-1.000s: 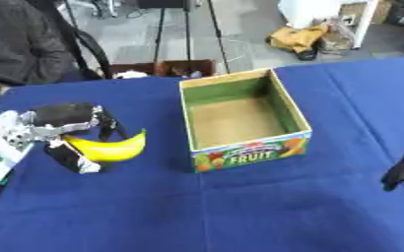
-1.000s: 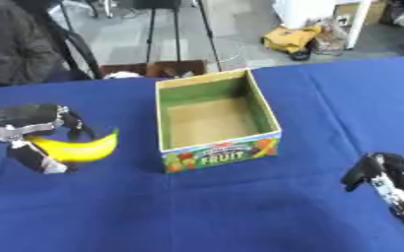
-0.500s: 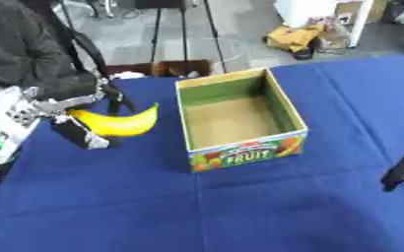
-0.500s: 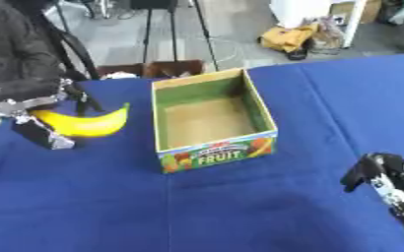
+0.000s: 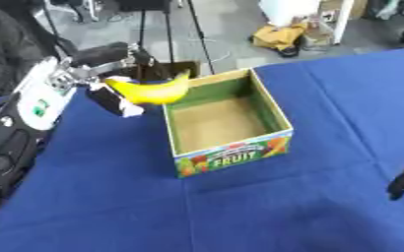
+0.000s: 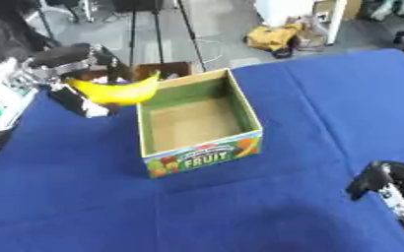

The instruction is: Pick up objects on the table and place them in the box.

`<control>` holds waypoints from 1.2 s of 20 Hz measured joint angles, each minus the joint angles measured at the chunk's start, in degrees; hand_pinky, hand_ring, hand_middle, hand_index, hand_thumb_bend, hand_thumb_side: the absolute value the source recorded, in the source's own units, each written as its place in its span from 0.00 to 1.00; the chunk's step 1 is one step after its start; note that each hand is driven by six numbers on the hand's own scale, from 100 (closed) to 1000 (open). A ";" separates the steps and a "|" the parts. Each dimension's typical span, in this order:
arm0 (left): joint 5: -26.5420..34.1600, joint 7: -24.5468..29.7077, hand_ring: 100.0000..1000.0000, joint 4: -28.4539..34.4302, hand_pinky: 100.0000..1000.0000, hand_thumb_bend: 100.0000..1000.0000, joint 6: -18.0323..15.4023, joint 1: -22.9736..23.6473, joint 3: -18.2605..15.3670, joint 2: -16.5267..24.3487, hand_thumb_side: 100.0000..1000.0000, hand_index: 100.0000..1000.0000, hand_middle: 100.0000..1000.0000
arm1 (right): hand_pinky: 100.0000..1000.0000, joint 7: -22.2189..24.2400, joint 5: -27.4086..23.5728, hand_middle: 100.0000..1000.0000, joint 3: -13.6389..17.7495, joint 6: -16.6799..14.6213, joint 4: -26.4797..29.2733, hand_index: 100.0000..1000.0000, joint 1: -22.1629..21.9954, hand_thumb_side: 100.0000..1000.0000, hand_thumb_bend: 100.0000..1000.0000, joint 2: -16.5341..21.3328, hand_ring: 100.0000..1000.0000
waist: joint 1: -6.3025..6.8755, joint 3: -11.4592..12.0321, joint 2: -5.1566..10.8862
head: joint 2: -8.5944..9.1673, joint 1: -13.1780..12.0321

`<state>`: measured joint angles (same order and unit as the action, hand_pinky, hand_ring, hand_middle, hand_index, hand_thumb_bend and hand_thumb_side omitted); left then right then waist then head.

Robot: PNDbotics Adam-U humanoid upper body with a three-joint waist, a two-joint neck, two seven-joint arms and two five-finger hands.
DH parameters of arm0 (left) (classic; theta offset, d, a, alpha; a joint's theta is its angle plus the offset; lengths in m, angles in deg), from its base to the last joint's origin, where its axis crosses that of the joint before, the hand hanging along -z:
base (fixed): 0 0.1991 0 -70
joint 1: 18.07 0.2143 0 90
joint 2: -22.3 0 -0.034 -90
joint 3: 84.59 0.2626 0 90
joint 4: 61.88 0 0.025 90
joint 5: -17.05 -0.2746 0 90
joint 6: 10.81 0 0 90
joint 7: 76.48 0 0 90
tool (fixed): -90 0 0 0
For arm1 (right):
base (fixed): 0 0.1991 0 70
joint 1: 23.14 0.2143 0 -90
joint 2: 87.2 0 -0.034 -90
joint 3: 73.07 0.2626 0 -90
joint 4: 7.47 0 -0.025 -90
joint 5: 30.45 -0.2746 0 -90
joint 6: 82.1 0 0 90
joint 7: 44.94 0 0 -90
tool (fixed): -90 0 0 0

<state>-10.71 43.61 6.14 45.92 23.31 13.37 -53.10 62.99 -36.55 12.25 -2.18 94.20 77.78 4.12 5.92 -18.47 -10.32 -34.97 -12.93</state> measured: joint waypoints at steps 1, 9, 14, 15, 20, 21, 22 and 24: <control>-0.54 -0.14 0.44 -1.41 0.62 0.20 -0.14 -0.66 -0.16 -0.67 0.10 0.74 0.36 | 0.41 0.19 0.00 0.37 -0.16 0.00 0.00 0.47 0.26 0.65 0.00 0.00 0.48 | 0.13 -0.75 -0.24 | 0.26 -0.29; -5.13 -1.96 0.45 -9.09 0.63 0.22 -1.75 -3.34 -0.82 -5.24 0.18 0.75 0.38 | 0.41 1.04 0.00 0.37 -0.97 -0.14 0.02 0.47 1.54 0.65 0.00 0.00 0.48 | 1.04 -4.96 -1.77 | 2.15 -1.43; -8.73 -3.81 0.49 -12.20 0.63 0.50 -2.70 -3.94 -0.84 -7.59 0.47 0.77 0.43 | 0.41 1.31 0.04 0.37 -1.03 -0.09 0.02 0.47 1.92 0.66 0.00 -0.03 0.48 | 1.14 -6.18 -2.43 | 2.89 -1.67; -9.52 -4.29 0.51 -12.63 0.64 0.55 -2.96 -3.95 -0.84 -8.03 0.52 0.78 0.45 | 0.41 1.33 0.05 0.37 -1.03 -0.11 0.02 0.47 1.99 0.66 0.00 -0.04 0.48 | 1.16 -6.28 -2.47 | 2.94 -1.70; -12.25 -6.54 0.57 -13.44 0.67 0.66 -4.92 -3.87 -0.78 -9.14 0.63 0.80 0.51 | 0.41 1.36 0.18 0.37 -1.02 -0.15 0.02 0.47 2.03 0.66 0.00 -0.13 0.48 | 1.16 -6.40 -2.60 | 3.10 -1.88; -12.28 -7.01 0.58 -13.10 0.67 0.66 -5.29 -3.75 -0.74 -9.15 0.62 0.80 0.51 | 0.41 1.36 0.21 0.37 -1.01 -0.15 0.02 0.47 1.96 0.66 0.00 -0.18 0.48 | 1.14 -6.21 -2.60 | 3.10 -1.87; -12.10 -7.52 0.58 -12.42 0.68 0.65 -5.60 -3.49 -0.72 -9.13 0.60 0.80 0.52 | 0.41 1.34 0.22 0.37 -0.99 -0.16 0.02 0.47 1.82 0.65 0.00 -0.25 0.48 | 1.08 -5.85 -2.57 | 3.08 -1.80; -10.44 -8.54 0.58 -10.17 0.68 0.63 -5.85 -2.38 -0.60 -8.70 0.57 0.80 0.52 | 0.41 1.19 0.23 0.37 -0.91 -0.13 0.02 0.47 1.45 0.65 0.00 -0.48 0.48 | 0.84 -4.83 -2.17 | 2.83 -1.49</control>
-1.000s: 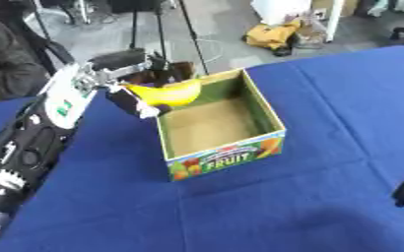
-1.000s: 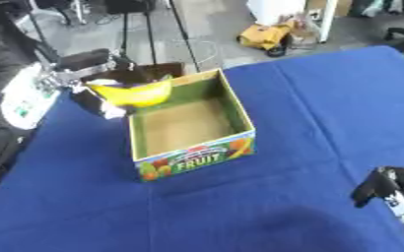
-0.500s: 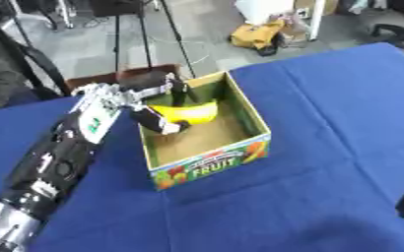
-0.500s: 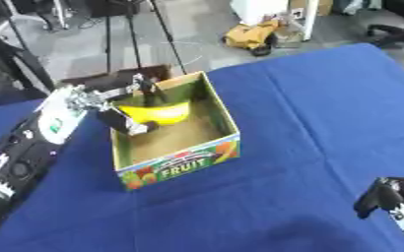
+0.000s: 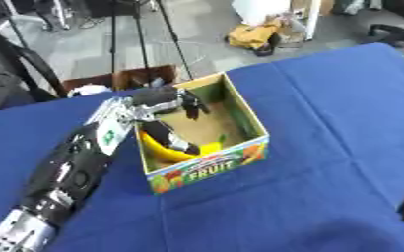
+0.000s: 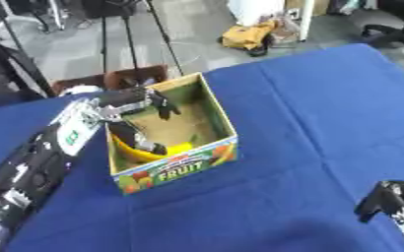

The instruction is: Pick up objects on the table and place them in the box.

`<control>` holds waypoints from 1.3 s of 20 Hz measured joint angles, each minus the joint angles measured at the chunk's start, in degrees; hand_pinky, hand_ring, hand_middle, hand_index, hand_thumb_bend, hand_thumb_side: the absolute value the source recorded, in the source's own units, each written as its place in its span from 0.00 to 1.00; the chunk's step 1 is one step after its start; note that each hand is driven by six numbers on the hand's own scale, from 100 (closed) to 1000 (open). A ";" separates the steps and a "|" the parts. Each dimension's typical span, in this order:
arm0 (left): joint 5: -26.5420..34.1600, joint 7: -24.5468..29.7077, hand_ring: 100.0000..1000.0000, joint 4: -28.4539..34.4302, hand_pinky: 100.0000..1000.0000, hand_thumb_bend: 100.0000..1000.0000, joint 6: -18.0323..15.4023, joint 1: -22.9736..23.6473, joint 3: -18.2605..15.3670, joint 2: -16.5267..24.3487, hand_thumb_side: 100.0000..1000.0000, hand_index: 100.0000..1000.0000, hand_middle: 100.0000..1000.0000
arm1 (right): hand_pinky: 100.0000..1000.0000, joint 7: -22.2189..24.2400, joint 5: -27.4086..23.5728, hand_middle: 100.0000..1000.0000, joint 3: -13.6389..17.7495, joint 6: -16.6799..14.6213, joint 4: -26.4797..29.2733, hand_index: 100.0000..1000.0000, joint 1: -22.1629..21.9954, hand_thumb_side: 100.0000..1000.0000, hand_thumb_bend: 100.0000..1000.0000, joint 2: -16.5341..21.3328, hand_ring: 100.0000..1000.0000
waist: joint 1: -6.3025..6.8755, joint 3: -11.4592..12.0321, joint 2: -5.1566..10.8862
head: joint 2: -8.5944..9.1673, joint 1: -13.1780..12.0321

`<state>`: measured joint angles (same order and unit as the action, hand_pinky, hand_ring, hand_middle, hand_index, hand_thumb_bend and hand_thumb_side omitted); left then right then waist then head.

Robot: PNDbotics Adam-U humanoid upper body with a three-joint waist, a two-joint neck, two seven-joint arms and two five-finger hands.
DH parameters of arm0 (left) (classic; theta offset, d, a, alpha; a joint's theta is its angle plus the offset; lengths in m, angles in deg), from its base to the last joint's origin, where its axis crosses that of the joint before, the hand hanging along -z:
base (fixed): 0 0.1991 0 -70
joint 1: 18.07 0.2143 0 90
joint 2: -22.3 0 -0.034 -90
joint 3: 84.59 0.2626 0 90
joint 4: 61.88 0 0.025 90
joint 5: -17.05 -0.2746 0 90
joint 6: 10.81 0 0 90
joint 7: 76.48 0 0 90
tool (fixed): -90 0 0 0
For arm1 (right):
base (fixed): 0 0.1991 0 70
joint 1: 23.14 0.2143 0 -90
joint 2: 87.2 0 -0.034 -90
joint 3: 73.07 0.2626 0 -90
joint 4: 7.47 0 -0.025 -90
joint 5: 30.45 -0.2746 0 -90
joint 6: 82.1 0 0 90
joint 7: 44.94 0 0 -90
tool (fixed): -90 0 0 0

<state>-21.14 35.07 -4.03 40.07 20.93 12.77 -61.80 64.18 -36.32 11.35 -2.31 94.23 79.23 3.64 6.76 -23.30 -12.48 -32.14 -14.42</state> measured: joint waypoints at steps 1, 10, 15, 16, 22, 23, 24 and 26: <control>1.49 -0.41 0.59 1.65 0.68 0.59 0.22 0.67 0.01 0.48 0.53 0.80 0.53 | 0.41 -0.14 0.00 0.37 0.13 0.02 0.00 0.47 -0.24 0.65 0.00 -0.06 0.48 | -0.11 0.69 0.33 | -0.09 0.23; 27.41 -2.39 0.59 26.02 0.69 0.10 11.16 17.33 -3.84 7.86 0.67 0.77 0.54 | 0.41 -1.24 -0.05 0.37 1.42 0.22 -0.45 0.47 -1.94 0.65 0.00 -0.08 0.48 | -1.73 8.21 2.47 | -1.59 2.93; 37.56 -2.10 0.61 34.86 0.69 0.00 18.21 29.70 -8.53 6.71 0.92 0.77 0.56 | 0.41 -1.89 -0.27 0.37 2.13 0.28 -0.56 0.47 -2.36 0.65 0.00 -0.09 0.48 | -2.03 11.28 2.77 | -1.79 3.88; 38.92 -1.77 0.61 35.82 0.69 0.00 19.05 31.69 -9.30 5.87 0.93 0.77 0.56 | 0.41 -1.98 -0.27 0.38 2.22 0.28 -0.56 0.47 -2.42 0.65 0.00 -0.09 0.48 | -2.18 11.94 2.77 | -1.92 3.97; 46.06 -0.88 0.62 38.38 0.70 0.10 22.05 39.89 -12.02 -0.43 1.00 0.75 0.58 | 0.43 -3.13 -0.80 0.43 2.74 0.56 -0.56 0.52 -2.70 0.66 0.00 -0.09 0.51 | -2.60 13.19 2.81 | -2.11 3.92; 47.03 -0.94 0.63 38.35 0.70 0.11 22.58 40.59 -12.28 -1.55 1.00 0.75 0.58 | 0.43 -3.32 -0.86 0.44 2.74 0.59 -0.56 0.53 -2.63 0.67 0.00 -0.09 0.51 | -2.72 13.16 2.74 | -2.11 3.90; 47.86 -0.98 0.64 38.22 0.70 0.12 23.05 41.03 -12.52 -2.55 1.00 0.75 0.59 | 0.43 -3.52 -0.96 0.45 2.74 0.63 -0.56 0.53 -2.53 0.67 0.00 -0.09 0.52 | -2.85 13.10 2.62 | -2.11 3.88; 49.04 -1.01 0.65 37.96 0.70 0.13 23.90 41.62 -12.91 -4.30 1.00 0.75 0.61 | 0.44 -3.96 -1.12 0.47 2.75 0.73 -0.56 0.54 -2.51 0.68 0.00 -0.11 0.54 | -3.18 13.08 2.49 | -2.11 3.71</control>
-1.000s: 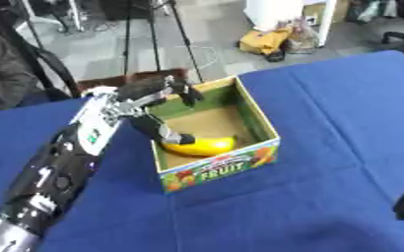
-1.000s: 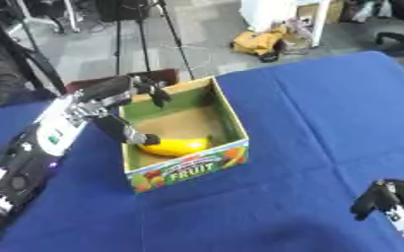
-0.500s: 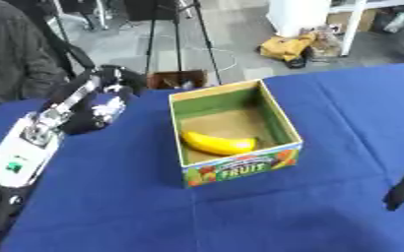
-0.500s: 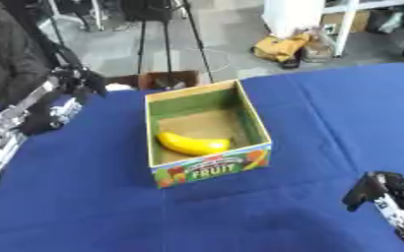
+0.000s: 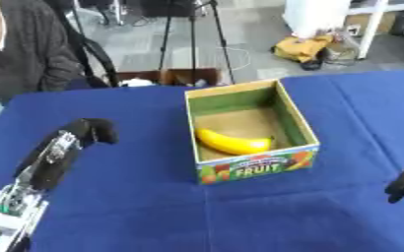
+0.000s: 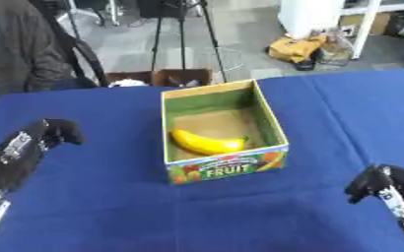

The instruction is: Pick up objects on the table and place them in the box.

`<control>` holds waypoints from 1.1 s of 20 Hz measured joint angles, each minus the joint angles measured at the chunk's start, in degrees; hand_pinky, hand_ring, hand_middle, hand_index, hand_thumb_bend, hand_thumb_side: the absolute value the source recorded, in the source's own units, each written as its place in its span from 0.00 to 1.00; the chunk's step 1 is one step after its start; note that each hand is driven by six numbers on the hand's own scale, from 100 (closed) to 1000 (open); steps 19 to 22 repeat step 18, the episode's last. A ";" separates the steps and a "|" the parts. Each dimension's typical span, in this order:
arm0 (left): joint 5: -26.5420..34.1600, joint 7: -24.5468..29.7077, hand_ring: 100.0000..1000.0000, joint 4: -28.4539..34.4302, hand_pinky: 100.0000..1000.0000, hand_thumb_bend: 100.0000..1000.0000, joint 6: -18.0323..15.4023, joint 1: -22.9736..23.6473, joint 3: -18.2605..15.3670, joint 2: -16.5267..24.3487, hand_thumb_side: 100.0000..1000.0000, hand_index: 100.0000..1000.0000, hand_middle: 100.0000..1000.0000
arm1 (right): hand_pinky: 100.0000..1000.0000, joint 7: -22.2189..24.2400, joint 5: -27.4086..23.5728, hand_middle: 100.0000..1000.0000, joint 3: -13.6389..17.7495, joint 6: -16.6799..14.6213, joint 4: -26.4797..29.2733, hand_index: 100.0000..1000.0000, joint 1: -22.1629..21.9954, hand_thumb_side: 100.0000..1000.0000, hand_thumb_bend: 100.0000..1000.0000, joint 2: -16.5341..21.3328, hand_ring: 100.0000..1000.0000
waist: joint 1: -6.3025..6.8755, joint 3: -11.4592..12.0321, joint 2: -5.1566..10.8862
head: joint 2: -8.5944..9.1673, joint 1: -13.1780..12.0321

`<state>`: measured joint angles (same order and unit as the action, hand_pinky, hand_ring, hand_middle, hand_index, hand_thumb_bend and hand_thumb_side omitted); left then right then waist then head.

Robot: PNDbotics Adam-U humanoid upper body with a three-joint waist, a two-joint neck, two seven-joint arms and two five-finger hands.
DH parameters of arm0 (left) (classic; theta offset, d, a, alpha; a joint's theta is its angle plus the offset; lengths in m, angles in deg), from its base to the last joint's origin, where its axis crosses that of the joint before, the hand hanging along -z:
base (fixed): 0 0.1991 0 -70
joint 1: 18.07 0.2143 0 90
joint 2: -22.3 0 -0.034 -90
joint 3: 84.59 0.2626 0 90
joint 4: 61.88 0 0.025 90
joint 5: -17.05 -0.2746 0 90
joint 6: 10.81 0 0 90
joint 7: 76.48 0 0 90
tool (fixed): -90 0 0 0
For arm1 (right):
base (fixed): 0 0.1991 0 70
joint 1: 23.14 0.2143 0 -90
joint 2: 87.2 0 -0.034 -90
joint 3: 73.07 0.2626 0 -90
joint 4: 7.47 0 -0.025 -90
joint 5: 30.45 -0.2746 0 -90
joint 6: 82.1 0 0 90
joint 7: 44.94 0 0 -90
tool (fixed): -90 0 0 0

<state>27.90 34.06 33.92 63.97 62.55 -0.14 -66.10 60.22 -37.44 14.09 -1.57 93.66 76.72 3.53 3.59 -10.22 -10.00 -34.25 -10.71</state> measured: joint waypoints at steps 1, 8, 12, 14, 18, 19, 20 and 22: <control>0.38 -0.10 0.65 -0.15 0.70 0.13 0.36 0.26 -0.19 -0.72 1.00 0.75 0.61 | 0.44 -0.23 -0.14 0.49 0.00 0.03 0.00 0.56 0.00 0.68 0.00 -0.01 0.56 | -0.12 0.01 0.00 | 0.00 -0.16; 1.19 -2.45 0.65 -0.85 0.70 0.12 2.44 0.87 -0.66 -3.49 1.00 0.74 0.61 | 0.47 -2.18 -1.43 0.57 0.02 0.62 -0.02 0.61 0.00 0.71 0.00 -0.02 0.64 | -0.22 0.33 -0.08 | -0.01 -0.34; 1.16 -3.77 0.65 -1.22 0.70 0.12 3.09 0.87 -0.30 -4.01 1.00 0.74 0.60 | 0.47 -3.00 -2.12 0.58 0.03 1.06 -0.11 0.62 0.00 0.73 0.00 -0.02 0.65 | -0.22 0.19 -0.24 | -0.01 -0.27; 1.13 -4.24 0.64 -1.45 0.70 0.12 3.25 0.87 -0.21 -4.05 1.00 0.73 0.60 | 0.47 -3.33 -2.33 0.58 0.03 1.28 -0.12 0.62 0.00 0.74 0.00 -0.02 0.65 | -0.22 0.15 -0.25 | -0.03 -0.28; 1.00 -4.68 0.65 -1.52 0.70 0.12 3.38 0.87 0.05 -4.53 1.00 0.73 0.60 | 0.47 -4.02 -2.78 0.58 0.17 1.77 -0.14 0.61 0.00 0.75 0.00 -0.03 0.65 | -0.22 0.00 -0.35 | -0.05 -0.27; 1.00 -4.68 0.65 -1.52 0.70 0.12 3.38 0.87 0.05 -4.53 1.00 0.73 0.60 | 0.47 -4.02 -2.78 0.58 0.17 1.77 -0.14 0.61 0.00 0.75 0.00 -0.03 0.65 | -0.22 0.00 -0.35 | -0.05 -0.27; 1.00 -4.68 0.65 -1.52 0.70 0.12 3.38 0.87 0.05 -4.53 1.00 0.73 0.60 | 0.47 -4.02 -2.78 0.58 0.17 1.77 -0.14 0.61 0.00 0.75 0.00 -0.03 0.65 | -0.22 0.00 -0.35 | -0.05 -0.27; 1.00 -4.68 0.65 -1.52 0.70 0.12 3.38 0.87 0.05 -4.53 1.00 0.73 0.60 | 0.47 -4.02 -2.78 0.58 0.17 1.77 -0.14 0.61 0.00 0.75 0.00 -0.03 0.65 | -0.22 0.00 -0.35 | -0.05 -0.27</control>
